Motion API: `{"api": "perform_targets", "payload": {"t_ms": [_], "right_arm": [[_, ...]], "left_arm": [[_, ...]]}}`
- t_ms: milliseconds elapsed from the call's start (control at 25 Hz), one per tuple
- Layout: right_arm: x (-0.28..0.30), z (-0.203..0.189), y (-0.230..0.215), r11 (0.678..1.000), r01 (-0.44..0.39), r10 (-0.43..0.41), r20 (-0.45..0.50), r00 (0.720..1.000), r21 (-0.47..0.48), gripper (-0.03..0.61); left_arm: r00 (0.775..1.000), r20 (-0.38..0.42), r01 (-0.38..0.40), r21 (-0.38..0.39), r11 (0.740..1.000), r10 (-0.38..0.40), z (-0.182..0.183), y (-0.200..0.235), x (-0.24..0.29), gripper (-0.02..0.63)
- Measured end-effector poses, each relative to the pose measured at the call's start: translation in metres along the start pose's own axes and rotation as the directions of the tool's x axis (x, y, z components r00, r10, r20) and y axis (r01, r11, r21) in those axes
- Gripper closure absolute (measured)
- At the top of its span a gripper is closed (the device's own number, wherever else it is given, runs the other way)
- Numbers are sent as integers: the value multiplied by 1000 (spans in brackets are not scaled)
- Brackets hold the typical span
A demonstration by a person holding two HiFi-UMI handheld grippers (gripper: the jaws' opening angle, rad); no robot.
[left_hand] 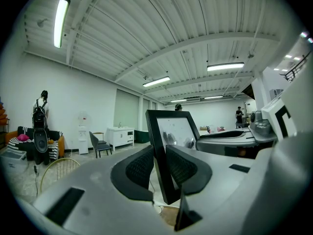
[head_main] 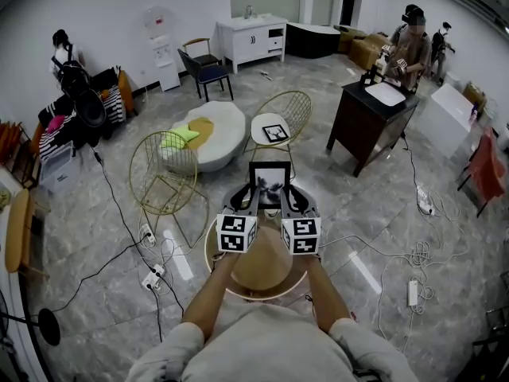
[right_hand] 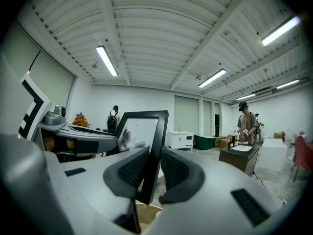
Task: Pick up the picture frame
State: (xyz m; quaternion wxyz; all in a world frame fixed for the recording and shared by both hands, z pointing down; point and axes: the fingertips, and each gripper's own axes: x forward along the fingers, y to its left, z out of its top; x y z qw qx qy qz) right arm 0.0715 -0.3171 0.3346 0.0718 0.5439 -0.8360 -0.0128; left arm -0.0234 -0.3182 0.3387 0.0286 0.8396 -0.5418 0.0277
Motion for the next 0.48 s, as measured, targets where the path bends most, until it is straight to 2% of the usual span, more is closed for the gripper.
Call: {"api": "perform_targets", "payload": {"t_ms": [480], "right_arm": [[-1, 1, -5, 1000, 0, 0, 1, 1000, -1, 500]], "left_arm": [[1000, 1, -2, 14, 1000, 2, 3, -4, 3, 534]]}}
